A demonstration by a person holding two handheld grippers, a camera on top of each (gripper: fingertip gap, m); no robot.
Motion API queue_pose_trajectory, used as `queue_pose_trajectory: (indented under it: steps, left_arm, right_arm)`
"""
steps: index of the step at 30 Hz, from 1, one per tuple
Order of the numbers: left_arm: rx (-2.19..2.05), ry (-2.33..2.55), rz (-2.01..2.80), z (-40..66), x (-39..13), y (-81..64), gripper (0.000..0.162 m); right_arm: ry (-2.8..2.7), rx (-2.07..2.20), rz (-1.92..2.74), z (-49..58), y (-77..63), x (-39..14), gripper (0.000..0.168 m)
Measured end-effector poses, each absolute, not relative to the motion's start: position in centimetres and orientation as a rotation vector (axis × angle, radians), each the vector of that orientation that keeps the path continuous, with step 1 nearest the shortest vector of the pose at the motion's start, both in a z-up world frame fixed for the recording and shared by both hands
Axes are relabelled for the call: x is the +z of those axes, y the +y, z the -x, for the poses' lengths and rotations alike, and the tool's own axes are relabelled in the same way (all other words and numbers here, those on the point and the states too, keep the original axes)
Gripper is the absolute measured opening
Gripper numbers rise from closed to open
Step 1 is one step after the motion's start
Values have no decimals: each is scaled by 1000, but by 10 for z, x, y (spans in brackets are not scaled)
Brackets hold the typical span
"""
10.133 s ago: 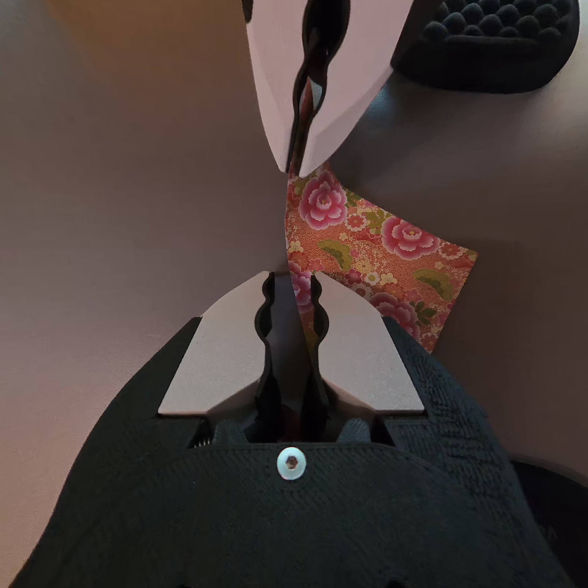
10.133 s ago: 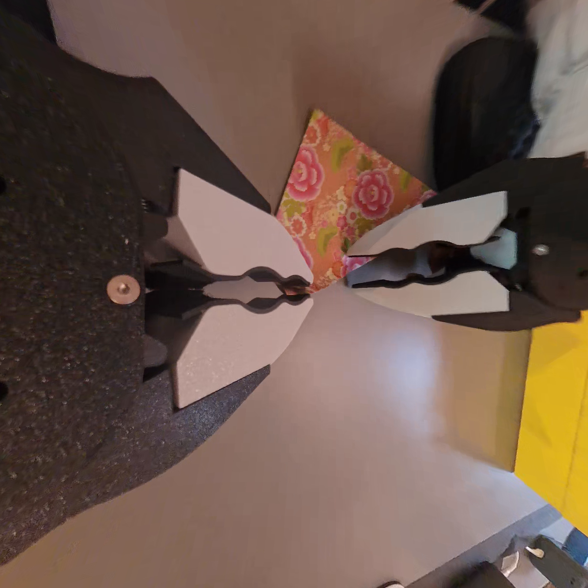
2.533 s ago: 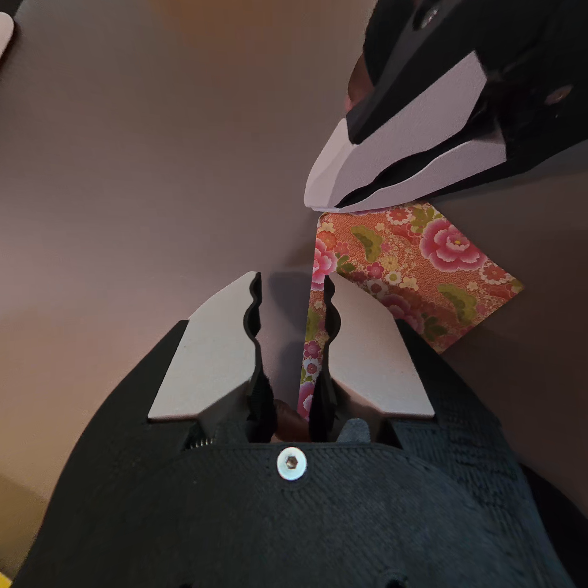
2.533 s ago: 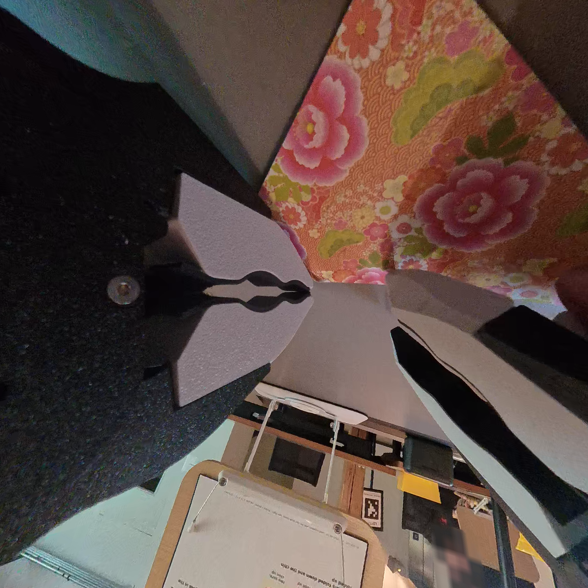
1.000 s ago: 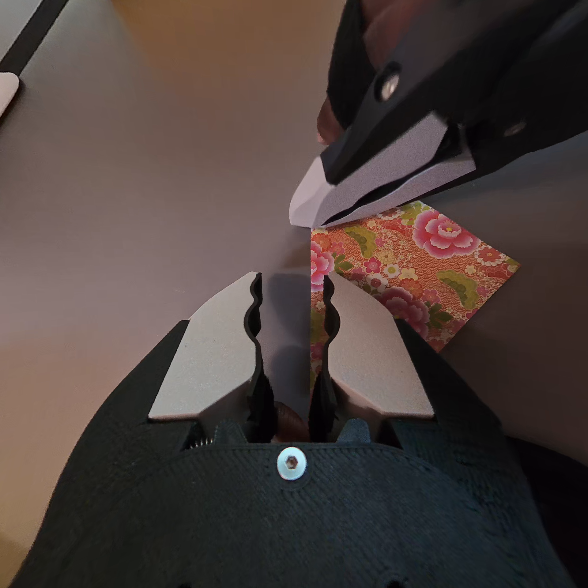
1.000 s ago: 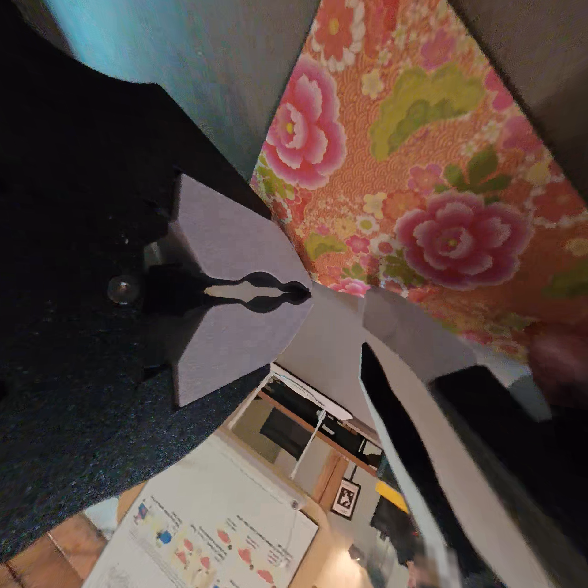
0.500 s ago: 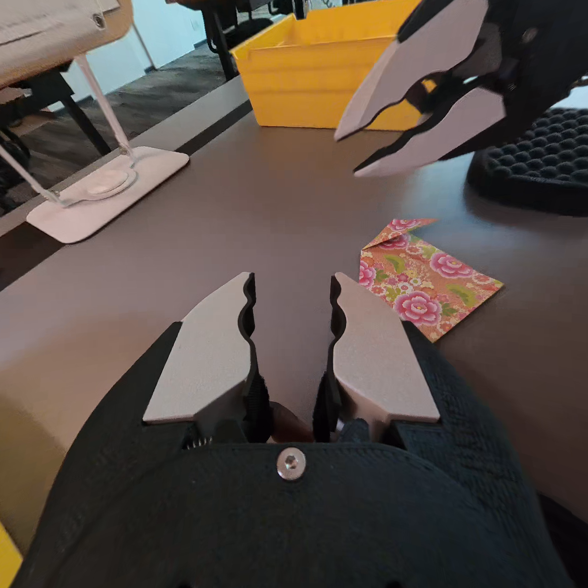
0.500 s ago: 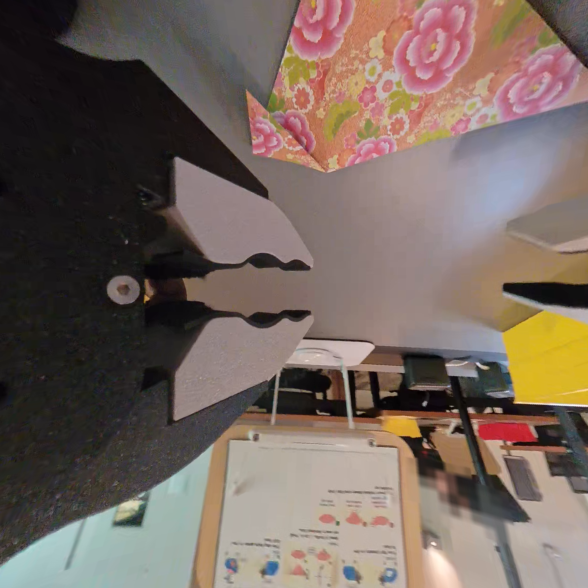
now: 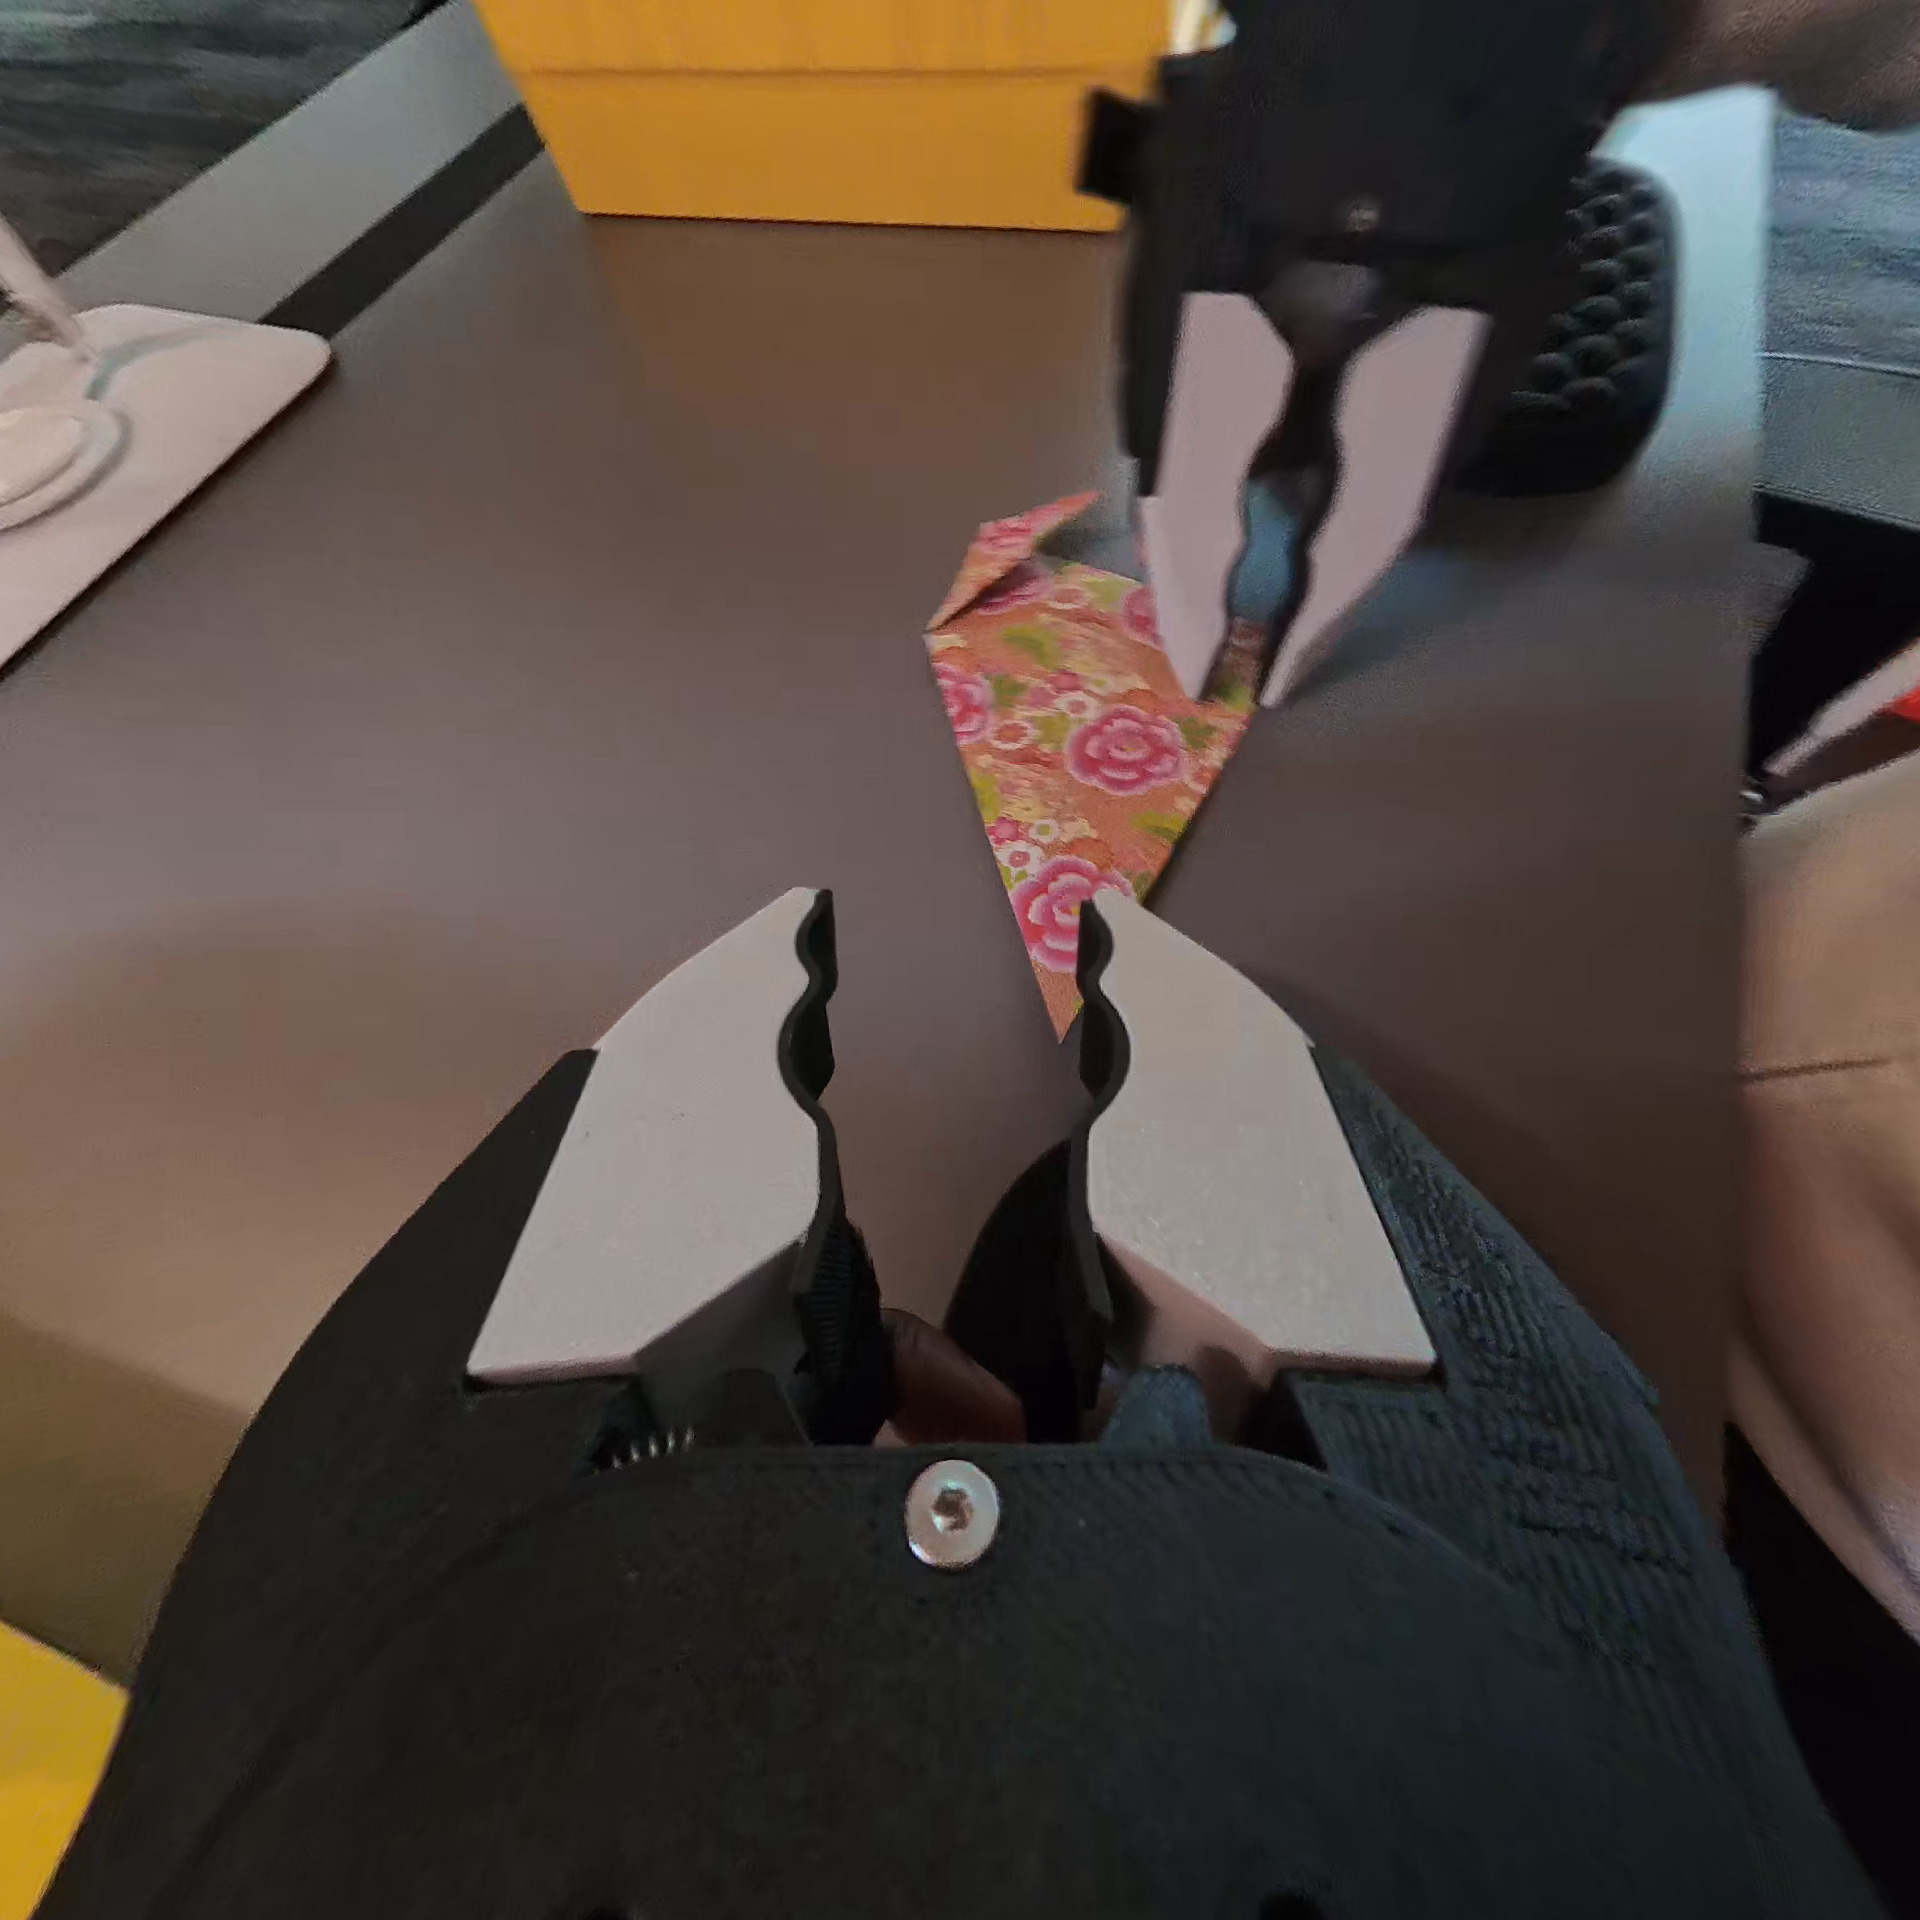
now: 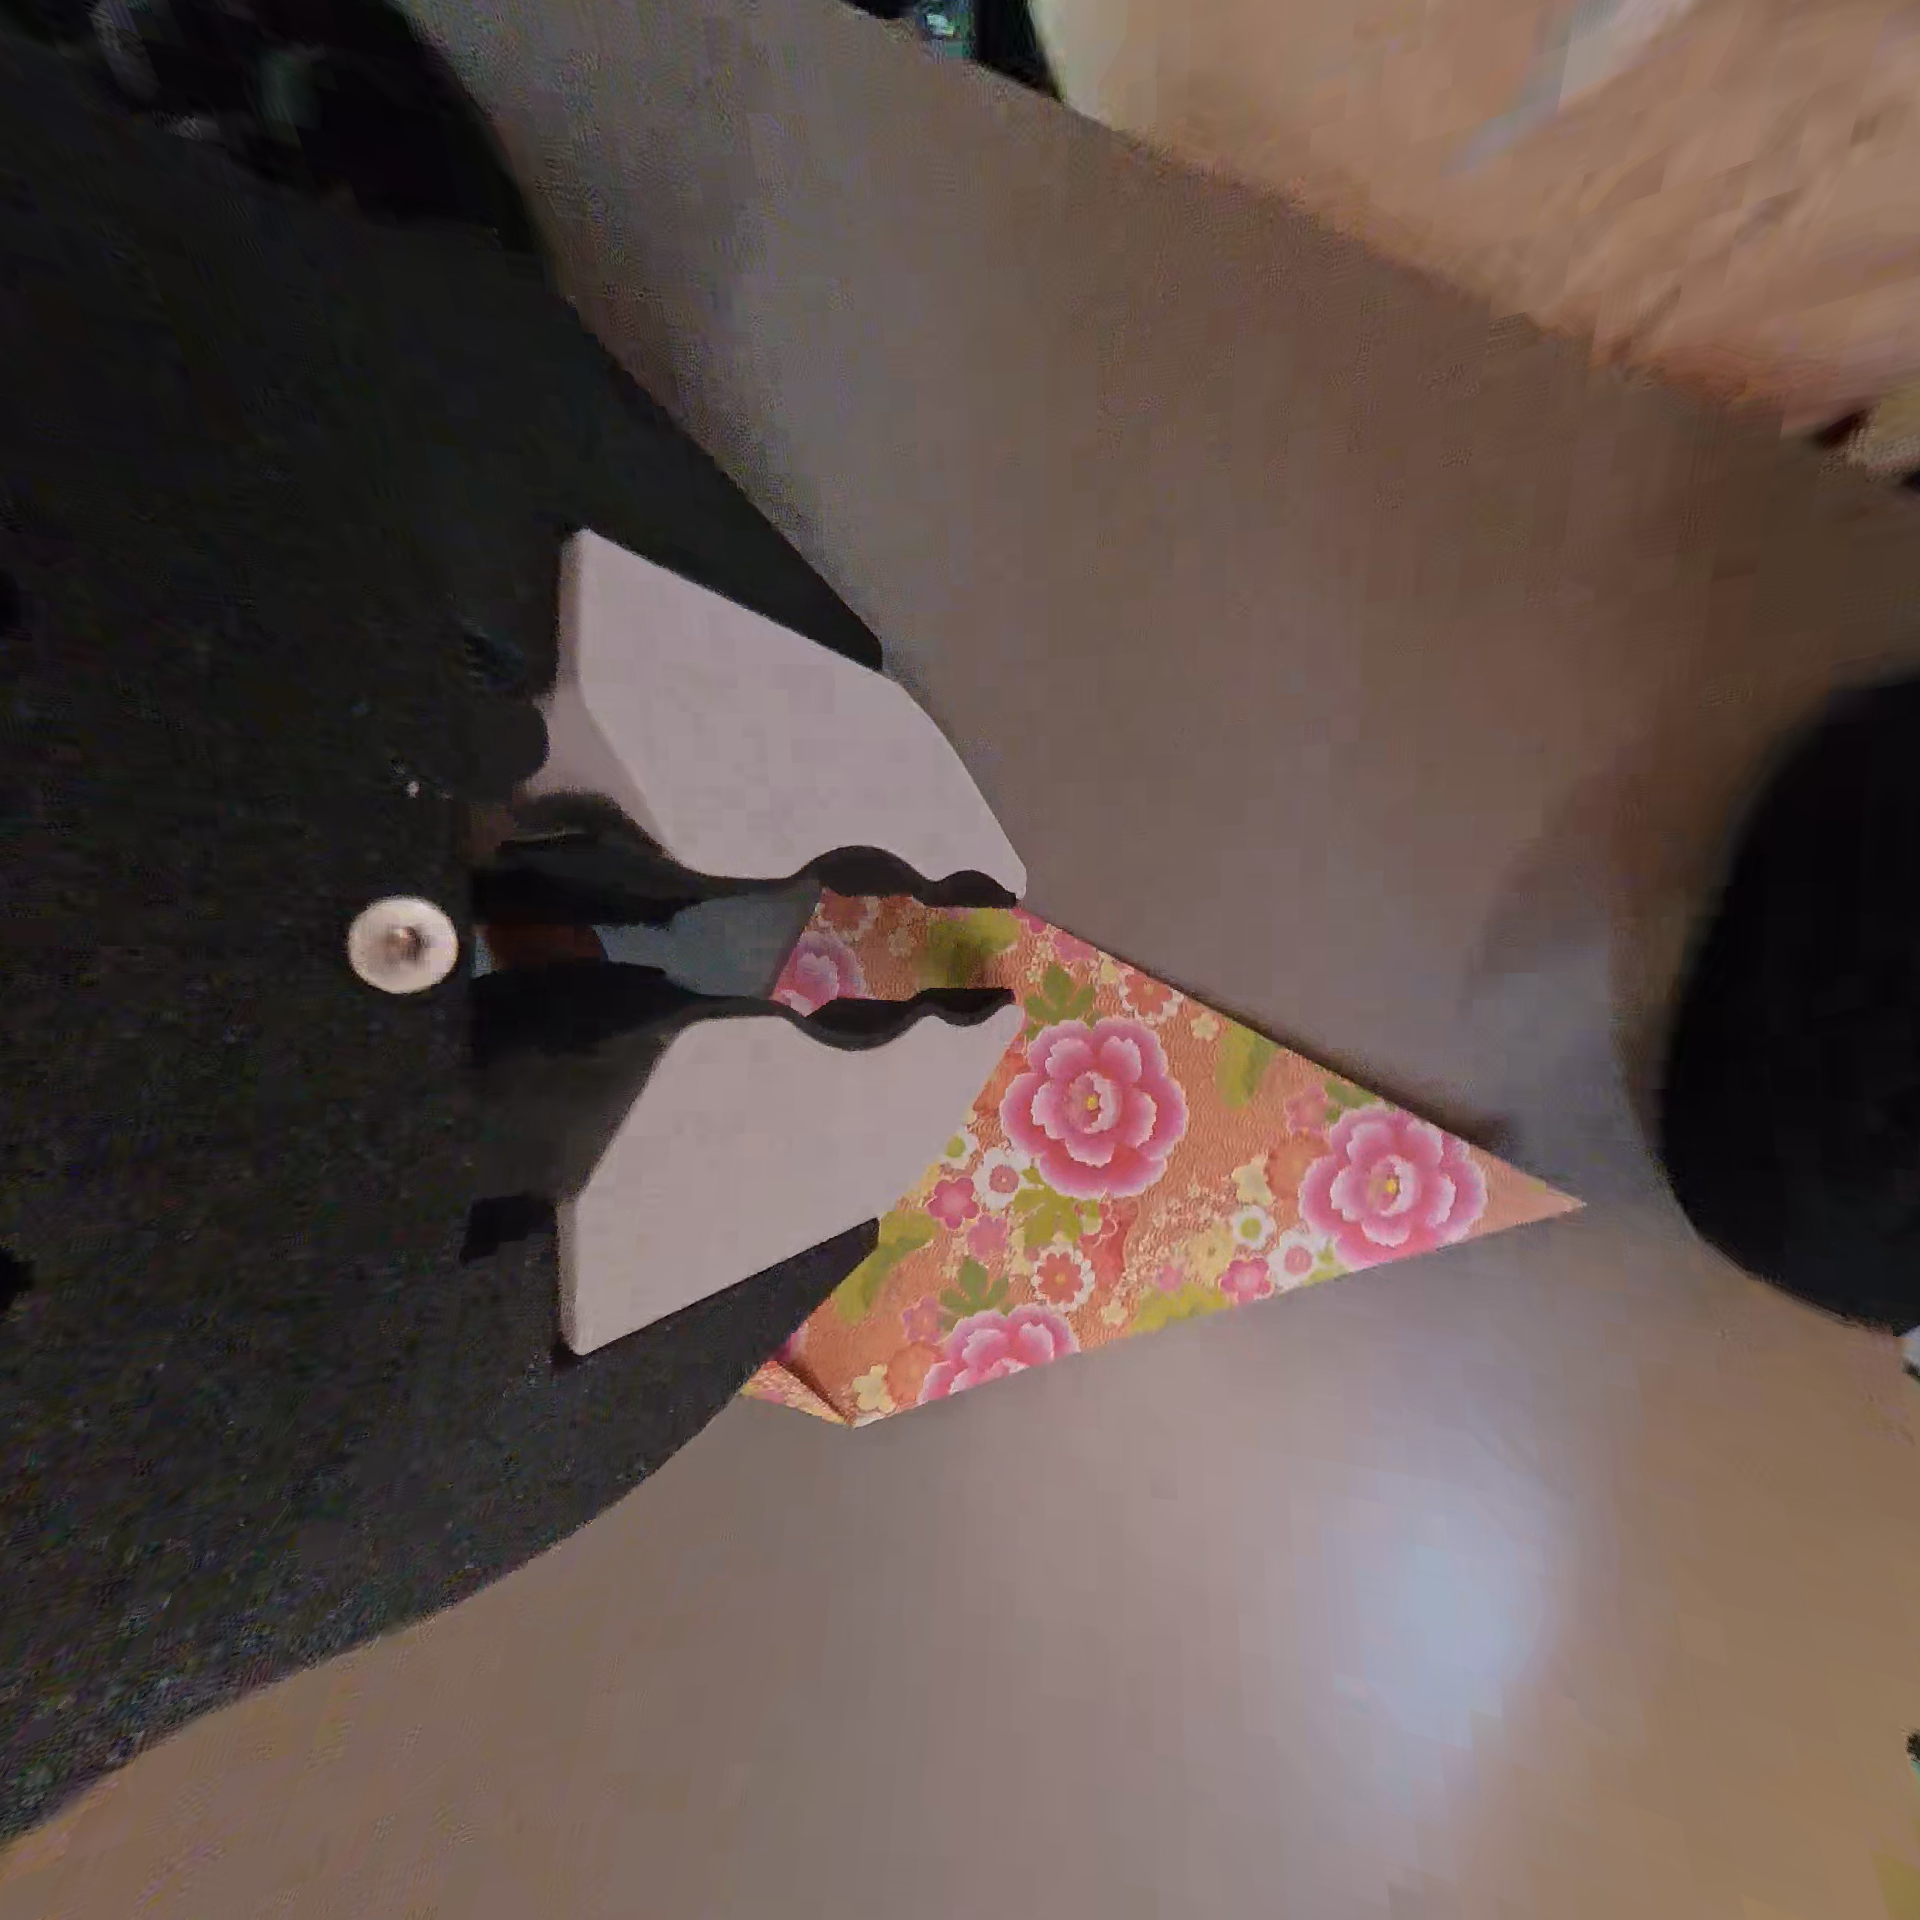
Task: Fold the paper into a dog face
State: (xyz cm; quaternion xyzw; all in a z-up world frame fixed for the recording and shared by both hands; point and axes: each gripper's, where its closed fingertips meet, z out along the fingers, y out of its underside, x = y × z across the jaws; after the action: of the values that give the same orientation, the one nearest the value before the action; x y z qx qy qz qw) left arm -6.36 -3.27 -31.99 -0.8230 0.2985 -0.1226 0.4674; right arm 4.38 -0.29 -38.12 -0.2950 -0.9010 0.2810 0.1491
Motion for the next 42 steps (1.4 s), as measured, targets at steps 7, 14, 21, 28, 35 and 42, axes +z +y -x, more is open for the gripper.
queue_pose_trajectory:
  steps: [7, 14, 21, 28, 35, 42]
  left_arm:
    - [-378, 892, 2032, 41, -330, -34, 44]
    - [-564, 1058, 2244, 17, -366, -39, 42]
    - [-706, 1155, 2048, -2, -343, -51, 42]
    - [-369, 1286, 2023, 26, -358, -45, 45]
    - [-334, 1083, 1940, 43, -339, -34, 42]
    - [-312, 1031, 1871, 53, -327, -40, 40]
  right_arm:
    - [-2532, 682, 949, -34, 26, -354, 36]
    - [-1995, 721, 1488, -10, -18, -369, 58]
    - [-2171, 827, 1372, -10, -22, -381, 21]
    - [-2247, 778, 1137, -15, -11, -368, 34]
    - [-1994, 565, 1213, 20, -36, -365, 43]
    - [-1991, 414, 1152, 29, -35, -373, 15]
